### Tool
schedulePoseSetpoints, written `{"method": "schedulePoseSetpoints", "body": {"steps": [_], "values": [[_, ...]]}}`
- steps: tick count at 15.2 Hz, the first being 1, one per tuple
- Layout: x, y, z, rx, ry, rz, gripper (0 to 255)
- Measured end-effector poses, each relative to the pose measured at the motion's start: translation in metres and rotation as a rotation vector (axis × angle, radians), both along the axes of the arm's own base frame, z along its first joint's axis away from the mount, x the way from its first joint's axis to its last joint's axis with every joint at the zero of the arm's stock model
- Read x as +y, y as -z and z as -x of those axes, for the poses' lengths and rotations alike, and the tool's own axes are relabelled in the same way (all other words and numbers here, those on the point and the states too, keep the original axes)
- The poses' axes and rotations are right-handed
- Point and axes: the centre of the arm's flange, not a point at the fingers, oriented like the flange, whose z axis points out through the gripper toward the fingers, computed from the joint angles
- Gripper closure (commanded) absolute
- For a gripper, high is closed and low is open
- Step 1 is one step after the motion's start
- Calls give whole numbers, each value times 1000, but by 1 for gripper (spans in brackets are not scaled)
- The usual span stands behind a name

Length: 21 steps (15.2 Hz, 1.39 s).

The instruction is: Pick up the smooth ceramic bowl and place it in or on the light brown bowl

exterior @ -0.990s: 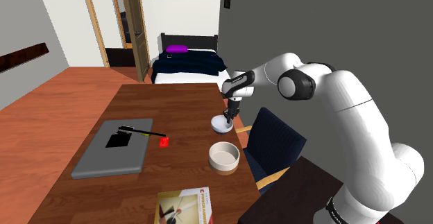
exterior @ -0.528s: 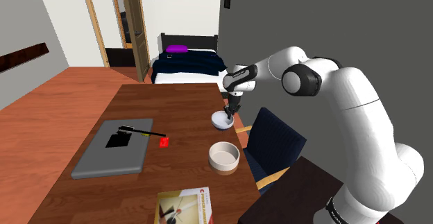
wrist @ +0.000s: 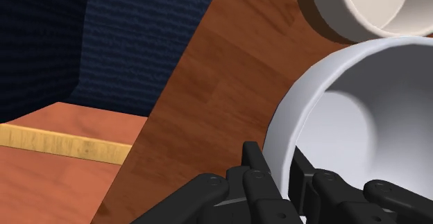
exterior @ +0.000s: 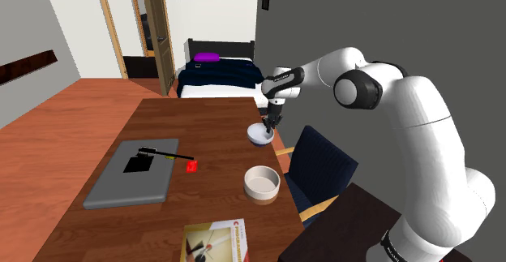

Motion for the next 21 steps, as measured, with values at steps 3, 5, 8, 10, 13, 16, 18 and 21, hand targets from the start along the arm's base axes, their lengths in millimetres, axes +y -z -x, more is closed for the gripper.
{"method": "schedulePoseSetpoints", "body": {"steps": [3,5,8,10,13,16,18,21], "values": [[4,-10,4,0,0,0,255],[16,-16,22,0,-1,0,255],[43,-18,51,0,0,0,255],[56,-21,72,0,0,-1,255],[80,-27,101,1,0,0,255],[102,-33,137,0,-1,0,255],[115,-33,151,0,-1,-1,255],[122,-18,158,1,-1,0,255]]}}
